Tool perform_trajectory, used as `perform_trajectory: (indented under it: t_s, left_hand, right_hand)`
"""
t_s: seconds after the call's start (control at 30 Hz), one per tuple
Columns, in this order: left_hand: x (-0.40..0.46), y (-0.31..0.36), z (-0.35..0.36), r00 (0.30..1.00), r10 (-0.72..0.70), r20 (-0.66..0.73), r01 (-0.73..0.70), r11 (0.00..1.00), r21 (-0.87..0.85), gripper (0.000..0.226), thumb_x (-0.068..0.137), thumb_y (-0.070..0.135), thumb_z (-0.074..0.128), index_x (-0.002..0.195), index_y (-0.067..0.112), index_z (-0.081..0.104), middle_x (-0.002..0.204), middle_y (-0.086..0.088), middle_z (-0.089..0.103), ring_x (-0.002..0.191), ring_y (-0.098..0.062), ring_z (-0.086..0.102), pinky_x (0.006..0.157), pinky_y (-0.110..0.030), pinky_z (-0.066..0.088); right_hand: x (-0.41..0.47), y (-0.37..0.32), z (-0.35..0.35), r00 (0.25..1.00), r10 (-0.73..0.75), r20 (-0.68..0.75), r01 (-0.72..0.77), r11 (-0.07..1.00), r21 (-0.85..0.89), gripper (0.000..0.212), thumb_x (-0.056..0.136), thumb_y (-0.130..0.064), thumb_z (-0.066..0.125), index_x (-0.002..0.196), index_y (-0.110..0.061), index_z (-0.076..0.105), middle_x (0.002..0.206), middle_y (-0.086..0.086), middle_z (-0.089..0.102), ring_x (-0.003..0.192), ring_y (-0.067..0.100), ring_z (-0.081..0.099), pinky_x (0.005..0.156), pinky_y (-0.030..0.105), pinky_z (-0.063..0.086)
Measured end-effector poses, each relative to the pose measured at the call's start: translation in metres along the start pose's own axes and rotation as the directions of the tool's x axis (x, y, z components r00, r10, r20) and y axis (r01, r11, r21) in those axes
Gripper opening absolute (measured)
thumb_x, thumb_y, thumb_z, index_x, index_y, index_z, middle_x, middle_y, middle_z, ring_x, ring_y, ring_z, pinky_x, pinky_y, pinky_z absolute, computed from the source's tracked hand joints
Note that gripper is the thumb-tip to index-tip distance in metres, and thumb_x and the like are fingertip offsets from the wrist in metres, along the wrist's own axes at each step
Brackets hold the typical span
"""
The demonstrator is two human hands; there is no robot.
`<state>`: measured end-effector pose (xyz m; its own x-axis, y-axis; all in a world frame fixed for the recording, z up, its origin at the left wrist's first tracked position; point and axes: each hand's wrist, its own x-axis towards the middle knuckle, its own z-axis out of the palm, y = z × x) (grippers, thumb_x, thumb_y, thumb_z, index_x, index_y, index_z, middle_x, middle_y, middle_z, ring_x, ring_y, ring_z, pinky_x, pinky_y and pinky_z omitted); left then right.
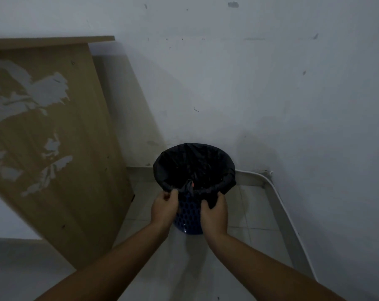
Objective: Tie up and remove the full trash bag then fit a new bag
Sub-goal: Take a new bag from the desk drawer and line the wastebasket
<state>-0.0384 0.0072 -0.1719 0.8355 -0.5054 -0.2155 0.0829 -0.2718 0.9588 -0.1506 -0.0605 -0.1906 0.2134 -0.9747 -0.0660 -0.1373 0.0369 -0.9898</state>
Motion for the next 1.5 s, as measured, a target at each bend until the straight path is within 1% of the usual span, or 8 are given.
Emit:
perform_trajectory:
  t_s: [0.17,0.47,0.7,0.87,1.0,1.13,1.37,1.5]
  left_hand:
    - [0.001,-0.002,0.003,0.998,-0.002,0.065,0.001,1.0,0.008,0.045,0.089,0.06,0.074,0.092,0.015,0.072,0.089,-0.004,0.075,0.086,-0.023,0.073,0.075,-0.038,0.061]
    - [-0.004,-0.016,-0.006,0.974,0.065,0.219,-0.045,0.994,-0.095,0.022,0.093,0.021,0.079,0.111,0.013,0.072,0.104,-0.003,0.078,0.086,-0.006,0.076,0.065,-0.017,0.058]
    - [-0.011,-0.012,0.008,0.962,0.026,0.273,0.007,0.993,-0.116,0.034,0.094,0.018,0.073,0.126,0.023,0.067,0.117,0.0,0.075,0.104,-0.018,0.073,0.087,-0.036,0.062]
    - [-0.014,-0.003,0.02,0.972,-0.138,0.19,0.17,0.972,-0.163,0.032,0.096,0.05,0.066,0.101,0.02,0.076,0.09,0.0,0.081,0.083,-0.021,0.077,0.07,-0.036,0.063]
    - [-0.017,-0.01,0.021,0.962,-0.081,0.259,0.123,0.981,-0.15,0.028,0.09,0.027,0.08,0.115,0.014,0.073,0.087,0.003,0.081,0.075,-0.011,0.077,0.061,-0.026,0.06]
    - [-0.019,-0.013,0.028,0.971,-0.063,0.232,0.094,0.988,-0.125,0.03,0.089,0.015,0.081,0.116,0.006,0.071,0.096,-0.016,0.079,0.092,-0.034,0.076,0.08,-0.047,0.064]
    - [-0.024,-0.005,0.027,0.965,-0.091,0.247,0.13,0.98,-0.147,0.029,0.096,0.039,0.071,0.1,0.011,0.079,0.085,-0.001,0.081,0.079,-0.015,0.078,0.075,-0.036,0.062]
    - [-0.026,-0.005,0.028,0.966,-0.07,0.249,0.097,0.99,-0.101,0.035,0.1,0.037,0.065,0.085,0.007,0.075,0.081,-0.008,0.077,0.075,-0.02,0.074,0.067,-0.027,0.058]
  right_hand:
    - [0.012,-0.004,-0.008,0.978,0.147,-0.146,-0.133,0.986,0.1,0.043,0.096,-0.007,0.069,0.13,-0.014,0.044,0.111,0.005,0.063,0.081,0.008,0.059,0.072,0.028,0.049]
    - [0.0,0.007,0.008,0.919,0.291,-0.264,-0.224,0.94,0.257,0.015,0.102,-0.01,0.054,0.11,0.0,0.062,0.095,0.013,0.063,0.071,0.023,0.053,0.06,0.031,0.038]
    - [-0.012,0.0,0.012,0.925,0.253,-0.284,-0.16,0.937,0.311,0.017,0.101,-0.01,0.062,0.117,-0.01,0.057,0.107,0.01,0.066,0.082,0.023,0.062,0.059,0.025,0.042]
    - [-0.009,0.002,0.007,0.905,0.278,-0.321,-0.173,0.931,0.321,0.02,0.104,-0.012,0.056,0.122,-0.009,0.063,0.124,0.014,0.067,0.1,0.031,0.066,0.08,0.038,0.055]
    - [-0.013,0.0,0.01,0.921,0.254,-0.296,-0.138,0.922,0.361,0.025,0.102,-0.023,0.062,0.124,-0.012,0.064,0.121,0.009,0.068,0.103,0.03,0.067,0.079,0.036,0.052]
    - [-0.02,0.0,0.017,0.929,0.23,-0.291,-0.13,0.937,0.325,0.028,0.097,-0.006,0.07,0.117,-0.014,0.053,0.117,0.012,0.064,0.099,0.031,0.067,0.075,0.032,0.05]
    - [-0.019,0.006,0.017,0.908,0.198,-0.37,-0.091,0.953,0.288,0.02,0.108,-0.026,0.059,0.122,-0.014,0.065,0.116,0.005,0.069,0.095,0.022,0.065,0.067,0.025,0.046]
    - [-0.023,0.007,0.024,0.925,0.187,-0.33,-0.102,0.961,0.258,0.032,0.105,-0.022,0.066,0.134,-0.009,0.062,0.126,0.009,0.068,0.112,0.028,0.068,0.089,0.034,0.053]
